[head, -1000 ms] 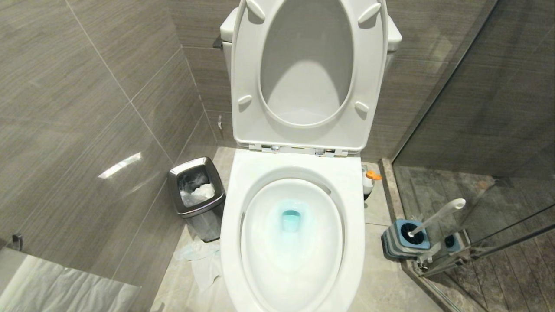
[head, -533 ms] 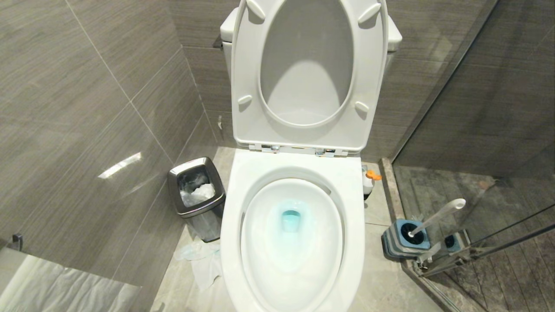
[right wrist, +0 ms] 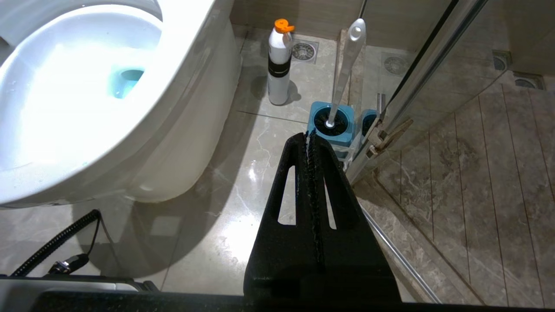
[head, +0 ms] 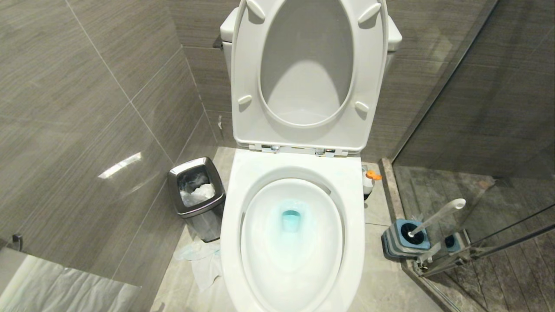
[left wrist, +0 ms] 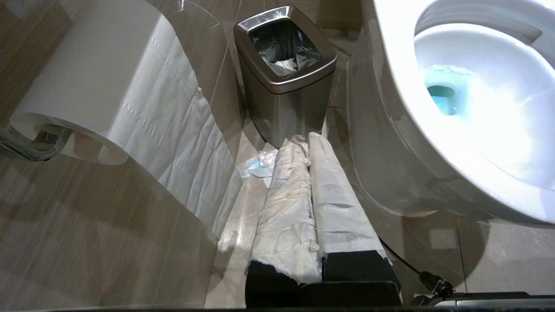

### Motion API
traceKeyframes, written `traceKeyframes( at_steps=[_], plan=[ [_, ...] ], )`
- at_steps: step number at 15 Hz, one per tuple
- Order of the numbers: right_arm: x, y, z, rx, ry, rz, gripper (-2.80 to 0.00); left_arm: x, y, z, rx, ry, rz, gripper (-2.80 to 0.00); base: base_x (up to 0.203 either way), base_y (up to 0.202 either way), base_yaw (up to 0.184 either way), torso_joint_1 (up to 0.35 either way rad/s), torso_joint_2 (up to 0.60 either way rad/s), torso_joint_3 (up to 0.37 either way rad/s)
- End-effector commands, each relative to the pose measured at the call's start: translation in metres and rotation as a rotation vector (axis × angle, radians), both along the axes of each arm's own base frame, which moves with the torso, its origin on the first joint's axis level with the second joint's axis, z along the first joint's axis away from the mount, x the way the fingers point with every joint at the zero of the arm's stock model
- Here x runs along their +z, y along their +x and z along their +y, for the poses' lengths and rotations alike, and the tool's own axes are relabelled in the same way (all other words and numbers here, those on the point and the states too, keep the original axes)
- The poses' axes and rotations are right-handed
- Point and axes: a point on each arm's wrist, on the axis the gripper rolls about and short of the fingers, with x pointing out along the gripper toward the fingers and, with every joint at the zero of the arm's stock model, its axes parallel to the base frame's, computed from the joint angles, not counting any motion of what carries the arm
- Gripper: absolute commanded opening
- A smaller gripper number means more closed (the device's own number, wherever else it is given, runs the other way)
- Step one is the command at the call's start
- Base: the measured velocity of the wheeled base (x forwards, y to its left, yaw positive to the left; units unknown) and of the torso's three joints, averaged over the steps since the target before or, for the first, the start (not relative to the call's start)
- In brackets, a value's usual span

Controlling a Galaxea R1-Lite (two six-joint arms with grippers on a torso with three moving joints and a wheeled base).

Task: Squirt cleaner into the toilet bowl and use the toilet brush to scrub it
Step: Flush the toilet

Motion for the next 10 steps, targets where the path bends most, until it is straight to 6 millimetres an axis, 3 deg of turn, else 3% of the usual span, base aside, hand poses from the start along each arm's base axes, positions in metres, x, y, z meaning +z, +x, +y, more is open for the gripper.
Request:
traceKeyframes(
  at_steps=[1,10],
  plan=[
    [0.0000,0.0001,0.0000,0.000,0.000,0.001,-2.80,0.0000,0.0000,0.0000,-0.001,0.000,0.000,-2.80,0.000,0.000,0.000,0.000,0.00,0.000],
    [0.0000,0.0001,0.0000,0.000,0.000,0.001,-2.80,0.0000,0.0000,0.0000,0.000,0.000,0.000,-2.80,0.000,0.000,0.000,0.000,0.00,0.000]
  ],
)
